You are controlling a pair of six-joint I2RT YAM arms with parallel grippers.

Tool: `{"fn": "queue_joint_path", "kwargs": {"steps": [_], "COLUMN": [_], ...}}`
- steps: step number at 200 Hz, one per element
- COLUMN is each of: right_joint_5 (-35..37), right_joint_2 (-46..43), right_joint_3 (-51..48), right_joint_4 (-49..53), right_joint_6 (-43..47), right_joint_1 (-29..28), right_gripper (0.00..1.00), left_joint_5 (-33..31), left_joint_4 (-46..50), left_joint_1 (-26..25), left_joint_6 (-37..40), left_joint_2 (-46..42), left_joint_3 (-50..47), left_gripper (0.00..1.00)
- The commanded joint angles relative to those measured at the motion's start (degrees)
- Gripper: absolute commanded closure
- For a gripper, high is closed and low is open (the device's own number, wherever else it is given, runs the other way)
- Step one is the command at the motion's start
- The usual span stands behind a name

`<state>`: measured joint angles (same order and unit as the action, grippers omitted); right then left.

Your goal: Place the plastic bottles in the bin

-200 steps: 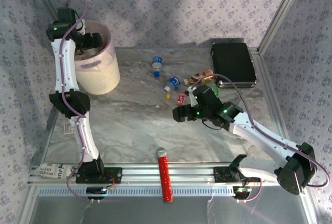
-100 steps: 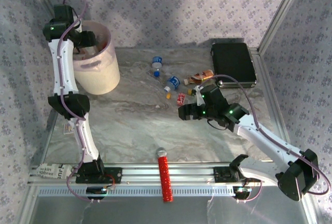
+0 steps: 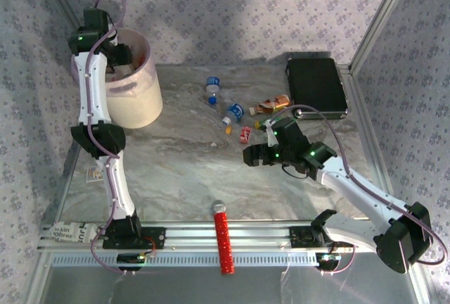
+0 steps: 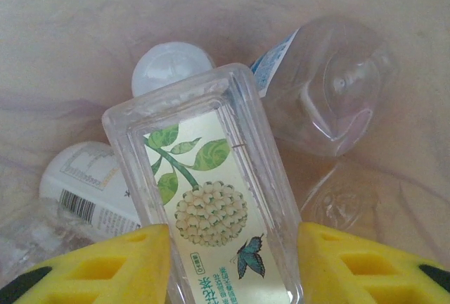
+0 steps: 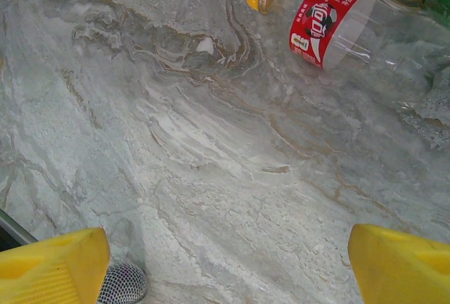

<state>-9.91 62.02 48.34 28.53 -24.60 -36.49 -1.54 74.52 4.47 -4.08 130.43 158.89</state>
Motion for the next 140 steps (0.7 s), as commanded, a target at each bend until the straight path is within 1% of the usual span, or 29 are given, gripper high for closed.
{"fn": "queue_joint_path", "kwargs": {"steps": [1, 16, 30, 43, 65, 108, 120, 132, 140], "right_joint_5": [-0.4, -0.4, -0.2, 0.5, 1.9, 8.9, 10.7, 14.2, 14.0], "right_joint_2": [-0.8, -0.8, -1.0, -1.2, -1.1, 2.4, 3.1, 3.5, 3.7], "right_joint_3": [-0.3, -0.2, 0.3, 1.1, 2.5, 6.0, 6.0, 5.4, 4.9], "right_joint_4": [0.6, 0.9, 1.5, 2.5, 4.2, 9.5, 9.0, 7.4, 6.2], "right_joint_6": [0.3, 0.4, 0.9, 1.9, 4.2, 8.8, 11.4, 12.3, 14.7], "right_joint_1": [0.4, 0.5, 0.7, 1.0, 1.9, 4.1, 4.2, 4.2, 4.4], "right_gripper": [0.1, 0.1, 0.1, 0.1, 0.1, 0.09, 0.09, 0.1, 0.1], "left_joint_5": [1.1, 1.0, 0.7, 0.3, 0.0, 0.6, 0.7, 0.8, 0.8], "left_joint_4": [3.2, 3.2, 3.2, 3.2, 3.0, 2.7, 2.8, 2.8, 3.1], "left_joint_1": [-1.0, -1.2, -1.2, -1.2, -1.3, -1.4, -1.5, -2.2, -2.8], "left_joint_6": [0.0, -0.1, -0.1, 0.2, 0.5, 0.7, 0.7, 0.7, 0.8], "left_joint_2": [1.5, 1.0, -0.1, -1.7, -5.0, -12.2, -14.3, -16.5, -17.6], "left_joint_3": [1.3, 1.6, 1.8, 1.9, 1.4, 0.1, -0.1, -0.6, -0.7], "left_gripper": [0.51, 0.51, 0.49, 0.4, 0.33, 0.22, 0.2, 0.17, 0.16]}}
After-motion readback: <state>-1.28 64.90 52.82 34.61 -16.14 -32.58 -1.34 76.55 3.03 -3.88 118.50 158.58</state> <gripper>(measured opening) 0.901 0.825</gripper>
